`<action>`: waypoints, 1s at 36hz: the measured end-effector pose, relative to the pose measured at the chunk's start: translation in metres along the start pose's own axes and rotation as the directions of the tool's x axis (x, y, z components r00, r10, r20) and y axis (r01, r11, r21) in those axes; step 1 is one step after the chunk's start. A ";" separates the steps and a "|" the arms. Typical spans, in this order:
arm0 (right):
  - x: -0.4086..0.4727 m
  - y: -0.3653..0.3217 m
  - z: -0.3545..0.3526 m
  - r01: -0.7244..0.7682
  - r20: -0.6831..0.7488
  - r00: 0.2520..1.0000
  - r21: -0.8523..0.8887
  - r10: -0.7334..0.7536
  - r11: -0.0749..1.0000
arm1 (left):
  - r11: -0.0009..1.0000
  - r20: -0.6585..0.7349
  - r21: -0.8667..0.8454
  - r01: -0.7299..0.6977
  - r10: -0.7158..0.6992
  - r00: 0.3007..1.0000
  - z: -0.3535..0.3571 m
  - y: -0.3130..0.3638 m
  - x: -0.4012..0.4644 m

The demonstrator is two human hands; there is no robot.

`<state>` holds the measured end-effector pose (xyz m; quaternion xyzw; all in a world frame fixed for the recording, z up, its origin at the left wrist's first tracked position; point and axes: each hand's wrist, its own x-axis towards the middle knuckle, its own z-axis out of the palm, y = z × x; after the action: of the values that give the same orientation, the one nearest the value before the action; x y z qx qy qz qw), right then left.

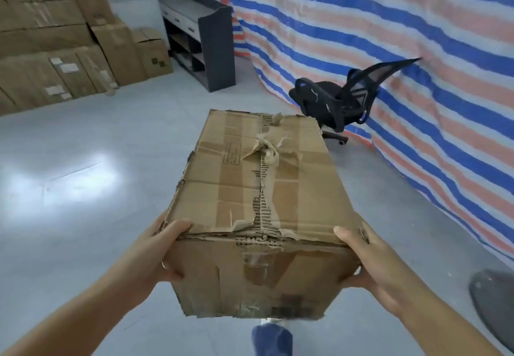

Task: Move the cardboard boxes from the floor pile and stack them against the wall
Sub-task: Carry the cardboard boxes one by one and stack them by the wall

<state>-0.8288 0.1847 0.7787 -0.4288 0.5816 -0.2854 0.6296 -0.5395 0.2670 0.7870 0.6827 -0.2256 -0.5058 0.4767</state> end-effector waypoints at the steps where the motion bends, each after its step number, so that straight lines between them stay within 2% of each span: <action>1: 0.017 -0.008 0.004 0.007 0.020 1.000 -0.012 -0.007 1.000 | 1.000 -0.023 -0.010 -0.002 0.002 1.000 -0.001 0.006 0.011; 11: 0.181 -0.103 0.050 0.062 0.231 0.973 -0.130 -0.030 0.990 | 0.988 -0.200 -0.154 -0.003 -0.028 0.979 -0.009 0.063 0.120; 18: 0.266 -0.158 0.114 0.092 0.365 0.931 -0.212 -0.008 0.973 | 0.970 -0.320 -0.241 -0.010 -0.070 0.945 -0.041 0.089 0.181; 24: 0.330 -0.186 0.193 0.103 0.425 0.905 -0.239 0.009 0.966 | 0.959 -0.396 -0.281 -0.016 -0.101 0.913 -0.094 0.108 0.243; 36: 0.421 -0.262 0.383 0.085 0.415 0.909 -0.239 0.023 0.967 | 0.963 -0.410 -0.267 -0.026 -0.089 0.908 -0.252 0.196 0.371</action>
<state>-0.3505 -0.2200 0.7844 -0.5651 0.4592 -0.1217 0.6745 -0.1339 -0.0071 0.7913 0.7084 -0.0369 -0.3812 0.5929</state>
